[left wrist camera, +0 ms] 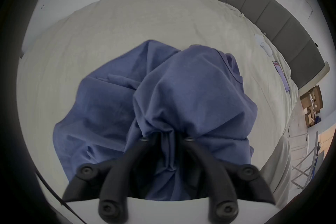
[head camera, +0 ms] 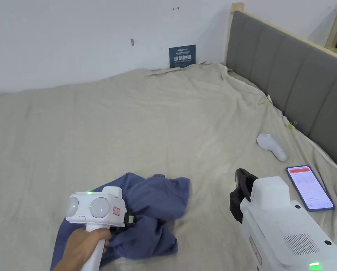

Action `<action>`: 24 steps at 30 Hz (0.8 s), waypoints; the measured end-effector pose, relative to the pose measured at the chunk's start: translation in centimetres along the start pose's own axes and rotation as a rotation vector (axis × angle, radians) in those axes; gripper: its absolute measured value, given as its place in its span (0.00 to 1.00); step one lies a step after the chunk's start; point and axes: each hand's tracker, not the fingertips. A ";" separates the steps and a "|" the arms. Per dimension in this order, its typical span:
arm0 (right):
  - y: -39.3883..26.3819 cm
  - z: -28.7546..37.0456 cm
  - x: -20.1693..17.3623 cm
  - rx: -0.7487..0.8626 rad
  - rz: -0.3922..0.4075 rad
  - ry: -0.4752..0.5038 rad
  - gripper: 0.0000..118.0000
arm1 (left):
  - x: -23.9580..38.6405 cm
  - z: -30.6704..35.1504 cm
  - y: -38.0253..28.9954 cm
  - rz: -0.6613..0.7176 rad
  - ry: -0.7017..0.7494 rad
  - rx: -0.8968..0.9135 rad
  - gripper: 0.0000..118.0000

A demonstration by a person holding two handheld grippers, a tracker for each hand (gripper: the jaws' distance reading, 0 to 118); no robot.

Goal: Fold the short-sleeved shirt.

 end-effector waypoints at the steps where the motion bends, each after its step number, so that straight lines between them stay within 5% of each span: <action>1: 0.1 0.1 0.0 0.002 0.000 0.002 0.00 | -0.1 0.5 0.0 0.009 0.007 0.016 0.34; 2: 0.2 0.1 -0.1 0.007 0.001 0.003 0.00 | -0.2 1.0 0.0 0.023 0.011 0.036 0.38; 5: 0.8 0.5 -0.4 0.021 0.005 0.010 0.00 | -0.4 3.4 0.1 0.059 0.000 0.130 0.87; 7: 1.2 0.6 -0.5 0.031 0.007 0.013 0.00 | -0.6 5.9 0.0 0.072 -0.006 0.224 1.00; 13: 2.5 1.1 -0.8 0.073 0.003 0.015 0.00 | -1.7 14.0 -0.6 0.117 -0.004 0.500 1.00; 20: 3.7 1.2 -1.1 0.103 0.005 0.021 0.00 | -2.6 20.7 -5.1 0.090 0.165 0.909 0.99; 24: 4.1 1.3 -1.2 0.121 0.009 0.030 0.00 | -3.3 21.9 -8.7 0.089 0.290 1.055 0.86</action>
